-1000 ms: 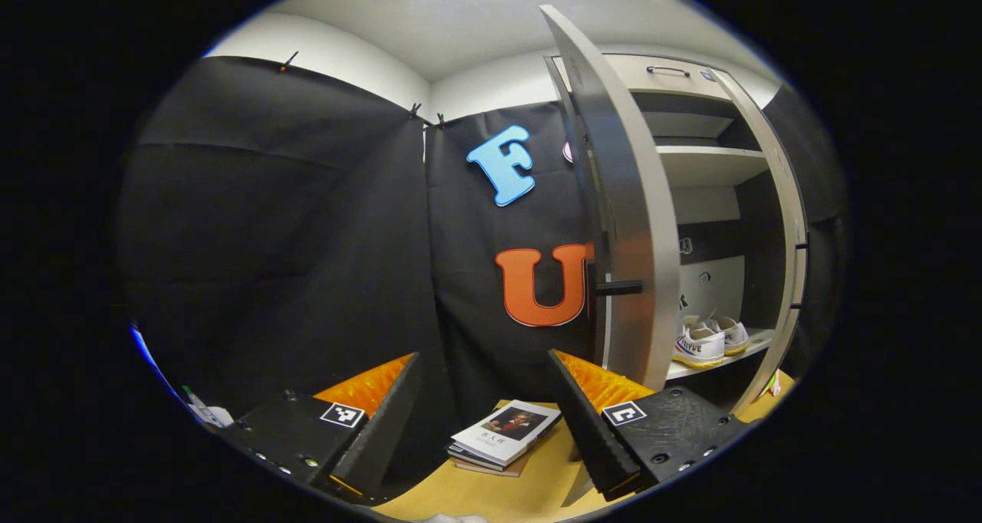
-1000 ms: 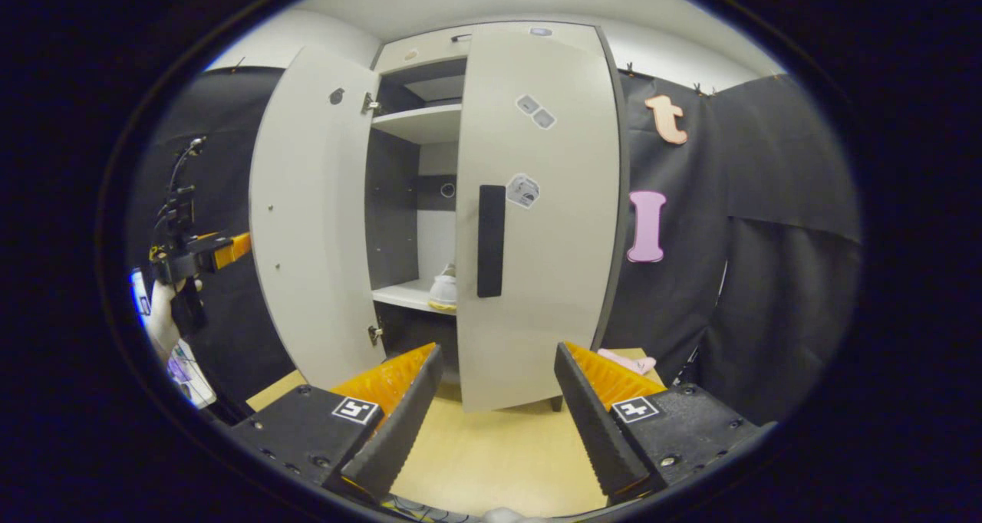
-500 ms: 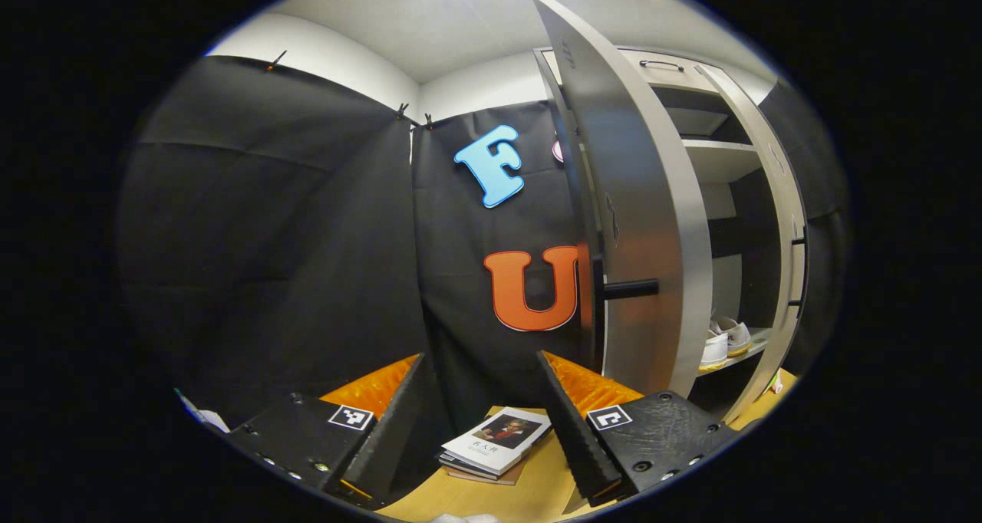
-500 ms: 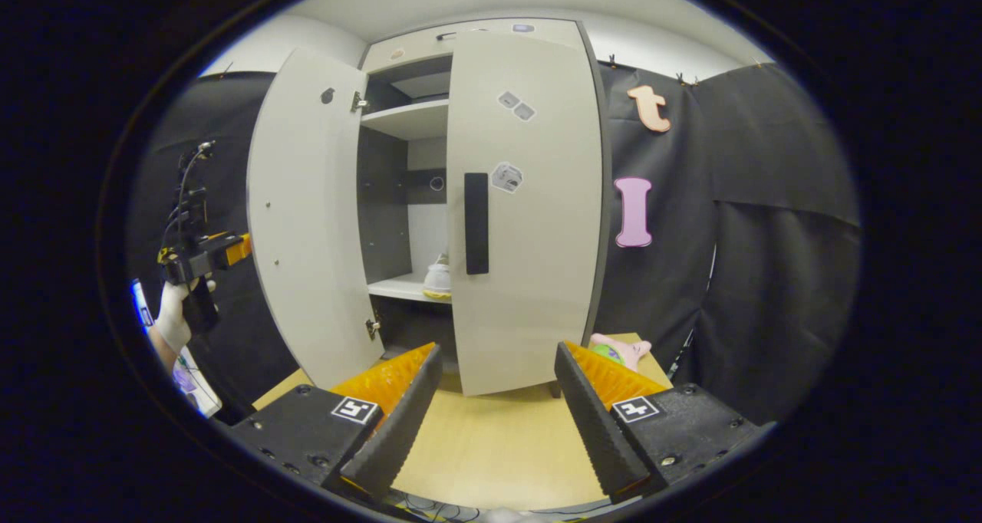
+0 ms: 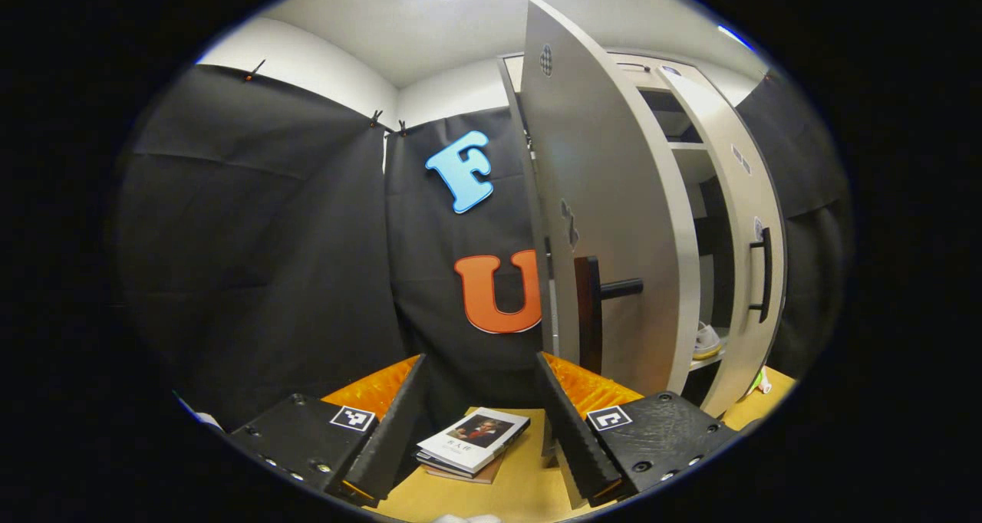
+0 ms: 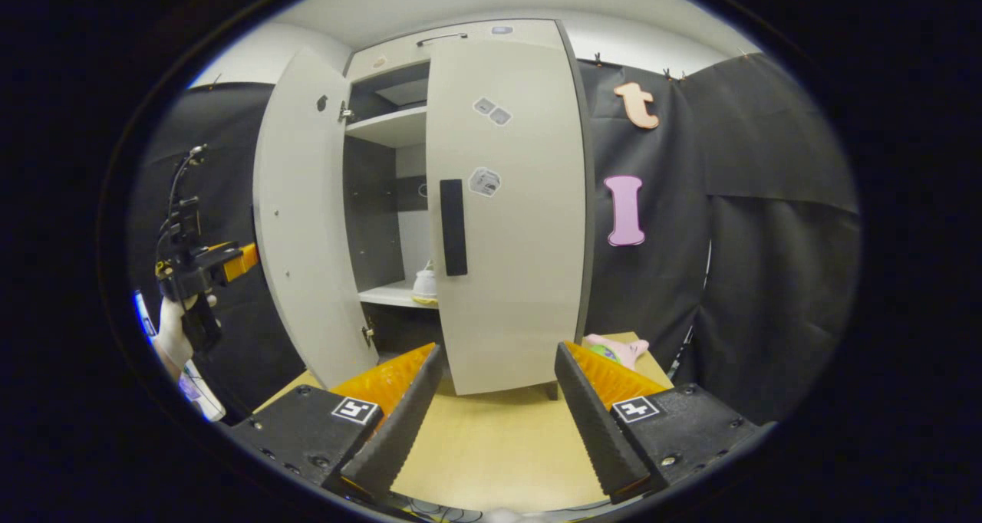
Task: Grab one shoe with the right hand and put it into the shoe cabinet, grab the other shoe with the left hand and put it into the shoe cabinet; then close the right door with the right hand and the left door with the left hand.
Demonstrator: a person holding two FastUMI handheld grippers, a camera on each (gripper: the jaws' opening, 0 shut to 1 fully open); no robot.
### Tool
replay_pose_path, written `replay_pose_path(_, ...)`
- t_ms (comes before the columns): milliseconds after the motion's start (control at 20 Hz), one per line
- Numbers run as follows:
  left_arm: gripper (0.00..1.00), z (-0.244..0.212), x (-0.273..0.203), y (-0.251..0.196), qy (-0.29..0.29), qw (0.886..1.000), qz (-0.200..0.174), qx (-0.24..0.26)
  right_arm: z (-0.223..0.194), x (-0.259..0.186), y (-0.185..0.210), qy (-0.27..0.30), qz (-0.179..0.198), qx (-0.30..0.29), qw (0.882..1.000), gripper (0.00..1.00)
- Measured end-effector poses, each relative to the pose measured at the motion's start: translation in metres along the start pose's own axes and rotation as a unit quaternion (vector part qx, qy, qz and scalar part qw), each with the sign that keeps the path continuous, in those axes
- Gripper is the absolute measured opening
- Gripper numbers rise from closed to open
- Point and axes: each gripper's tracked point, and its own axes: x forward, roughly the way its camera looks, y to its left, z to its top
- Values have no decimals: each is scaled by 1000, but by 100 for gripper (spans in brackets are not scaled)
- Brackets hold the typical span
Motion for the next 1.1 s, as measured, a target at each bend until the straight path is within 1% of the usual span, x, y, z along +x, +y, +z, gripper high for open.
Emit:
replay_pose_path(50, 85, 1, 0, -11, -1, 1000, -9, -1, 0, 1, -3, 0, -2, 1, 1000, 96)
replay_pose_path(100, 75, 3, 0, -21, -2, 1000, -19, -1, -1, 1, -5, 1, -2, 1, 1000, 96)
replay_pose_path(150, 85, 5, 0, -34, -3, 1000, -29, 1, -2, 1, -8, 3, -5, 2, 1000, 96)
replay_pose_path(250, 85, 9, 5, -59, -3, 999, -47, 4, 2, 2, -20, 1, -12, 6, 1000, 96)
replay_pose_path(300, 95, 10, 9, -71, 0, 999, -54, 0, 3, 1, -24, 0, -17, 9, 1000, 96)
replay_pose_path(350, 88, 10, 9, -82, 3, 998, -64, -7, 2, 2, -27, 1, -20, 12, 1000, 96)
replay_pose_path(400, 100, 13, 10, -93, 3, 997, -71, -12, 2, 2, -29, 2, -19, 16, 1000, 96)
replay_pose_path(450, 96, 16, 9, -101, 2, 997, -75, -14, 3, 1, -30, 1, -21, 18, 1000, 96)
replay_pose_path(550, 96, 23, 7, -107, -7, 997, -75, -12, 7, -4, -36, -4, -26, 18, 999, 96)
replay_pose_path(750, 96, 25, -4, -112, 0, 997, -79, -11, 14, -4, -46, -14, -40, 24, 999, 96)
replay_pose_path(800, 100, 28, -8, -110, -6, 997, -77, -12, 16, -4, -47, -15, -43, 28, 999, 96)
replay_pose_path(850, 96, 27, -13, -111, -1, 997, -80, -13, 15, -5, -46, -15, -43, 30, 999, 96)
replay_pose_path(1100, 96, 14, -49, -114, 19, 995, -91, -28, 14, -13, -44, -19, -55, 25, 998, 96)
